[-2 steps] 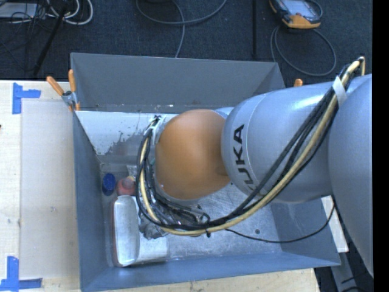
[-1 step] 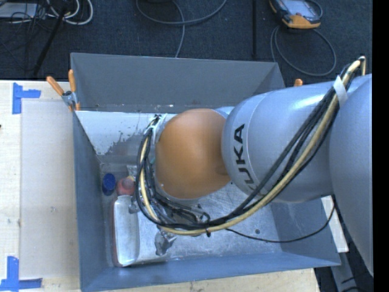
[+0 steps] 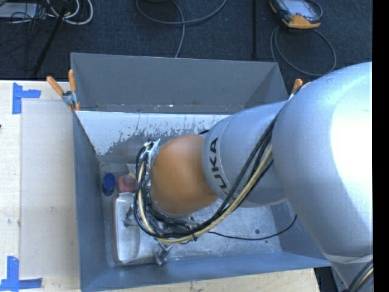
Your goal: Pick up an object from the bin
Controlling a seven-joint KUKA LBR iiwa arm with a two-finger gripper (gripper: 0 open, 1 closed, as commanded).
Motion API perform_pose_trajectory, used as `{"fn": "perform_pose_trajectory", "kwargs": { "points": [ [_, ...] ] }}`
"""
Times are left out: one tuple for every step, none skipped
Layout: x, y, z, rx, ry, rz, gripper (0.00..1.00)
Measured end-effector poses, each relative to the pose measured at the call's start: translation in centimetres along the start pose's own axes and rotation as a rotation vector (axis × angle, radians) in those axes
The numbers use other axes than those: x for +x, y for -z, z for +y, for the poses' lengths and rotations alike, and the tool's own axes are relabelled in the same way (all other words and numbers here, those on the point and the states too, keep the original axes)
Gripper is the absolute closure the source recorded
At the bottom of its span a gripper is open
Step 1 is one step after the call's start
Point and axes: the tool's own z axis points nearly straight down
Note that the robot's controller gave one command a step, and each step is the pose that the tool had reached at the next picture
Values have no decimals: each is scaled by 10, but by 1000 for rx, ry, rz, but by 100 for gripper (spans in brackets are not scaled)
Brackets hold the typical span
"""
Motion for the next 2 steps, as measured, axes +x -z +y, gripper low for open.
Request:
{"fn": "perform_pose_trajectory", "kwargs": {
  "points": [
    [1,1,0,0,-2,1,100],
    [17,133,10,8,1,0,100]
  ]
}}
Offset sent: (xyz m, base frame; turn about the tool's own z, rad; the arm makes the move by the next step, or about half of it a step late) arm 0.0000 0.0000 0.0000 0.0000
